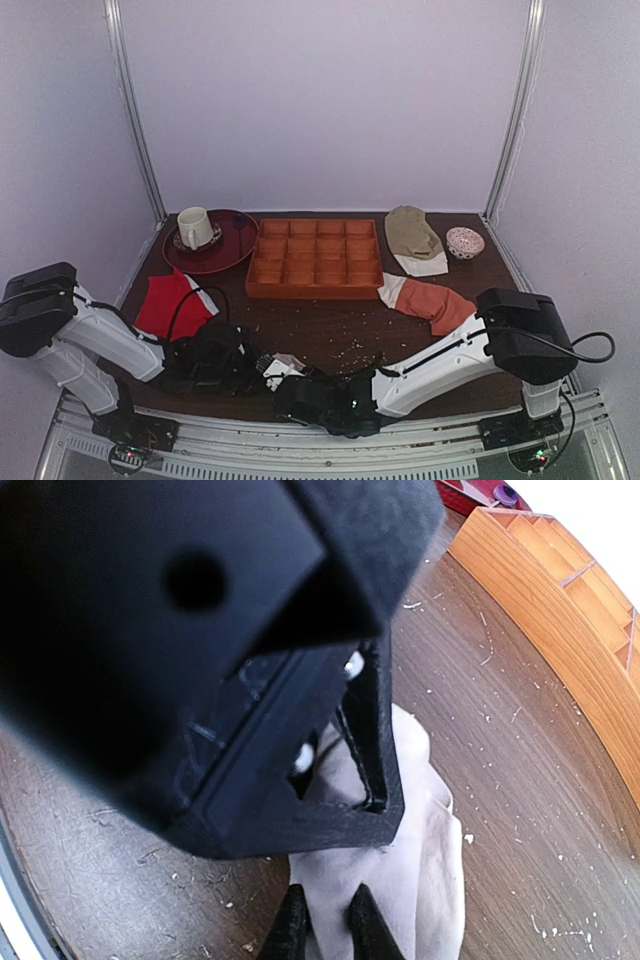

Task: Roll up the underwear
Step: Roll the underwear at the center of the board.

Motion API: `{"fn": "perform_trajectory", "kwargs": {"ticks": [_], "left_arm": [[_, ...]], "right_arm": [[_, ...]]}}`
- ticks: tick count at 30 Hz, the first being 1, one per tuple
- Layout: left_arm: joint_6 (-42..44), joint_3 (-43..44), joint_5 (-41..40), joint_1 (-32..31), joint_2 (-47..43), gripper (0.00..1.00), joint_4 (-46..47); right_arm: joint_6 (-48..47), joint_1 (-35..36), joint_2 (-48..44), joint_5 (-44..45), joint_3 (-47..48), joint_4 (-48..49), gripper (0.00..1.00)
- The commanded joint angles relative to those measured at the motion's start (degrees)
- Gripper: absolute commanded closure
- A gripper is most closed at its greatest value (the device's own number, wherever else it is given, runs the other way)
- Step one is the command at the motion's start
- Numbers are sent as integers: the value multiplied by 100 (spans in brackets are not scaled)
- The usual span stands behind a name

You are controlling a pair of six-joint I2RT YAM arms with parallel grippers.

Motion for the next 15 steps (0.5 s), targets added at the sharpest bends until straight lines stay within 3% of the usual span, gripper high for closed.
{"fn": "perform_trajectory", "kwargs": {"ticks": [1,5,11,15], "left_arm": [[-74,-19,113,-25,79,100,327],[-107,-68,53,-25,24,96,393],[-79,-225,-130,98,-489,55,42],[30,-342,-189,336,-1188,40,-490]], "right_arm": [[21,1,343,-198,-197,-514,100],[47,6,243,-262,-330,-343,100],[191,-69,-50,-623,-765,222,100],[336,-165,-243,-934,-1082,642,100]]}}
